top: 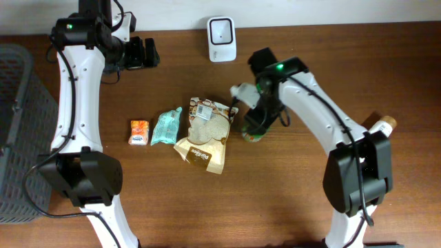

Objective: Scan the item barcode

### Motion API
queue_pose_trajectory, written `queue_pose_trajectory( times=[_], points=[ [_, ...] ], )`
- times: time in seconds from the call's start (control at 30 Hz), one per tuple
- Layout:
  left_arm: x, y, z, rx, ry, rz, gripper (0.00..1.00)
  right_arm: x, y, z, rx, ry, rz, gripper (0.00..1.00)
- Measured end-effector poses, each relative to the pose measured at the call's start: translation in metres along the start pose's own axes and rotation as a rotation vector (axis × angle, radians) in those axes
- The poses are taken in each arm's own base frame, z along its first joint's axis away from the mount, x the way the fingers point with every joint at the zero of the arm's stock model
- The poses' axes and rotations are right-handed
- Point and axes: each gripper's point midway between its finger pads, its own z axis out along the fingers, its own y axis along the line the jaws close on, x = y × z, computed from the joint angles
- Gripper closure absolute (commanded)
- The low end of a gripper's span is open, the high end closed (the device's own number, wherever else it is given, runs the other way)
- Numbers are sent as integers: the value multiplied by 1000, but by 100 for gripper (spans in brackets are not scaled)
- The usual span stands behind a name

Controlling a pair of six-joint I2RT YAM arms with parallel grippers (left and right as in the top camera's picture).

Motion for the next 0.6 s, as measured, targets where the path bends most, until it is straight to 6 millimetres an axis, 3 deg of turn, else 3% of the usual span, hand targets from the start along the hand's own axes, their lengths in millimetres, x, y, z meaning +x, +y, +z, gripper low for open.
queue_pose_trajectory(
  times=[0.13, 0.23, 0.33, 0.5, 0.6],
  points=[
    [0, 0, 0, 0, 0, 0, 1, 18, -34, 7, 58, 44, 229, 37],
    [0, 0, 0, 0, 0, 0, 1, 23, -36, 24, 46, 90, 277, 31],
    [0, 0, 0, 0, 0, 0, 1, 24, -36, 25, 48, 95, 307, 2],
    [0, 0, 0, 0, 0, 0, 1, 31, -34, 32, 35, 142, 341, 2],
    [0, 0, 0, 0, 1, 0, 1, 21, -35, 9, 48, 118, 405, 2]
  ],
)
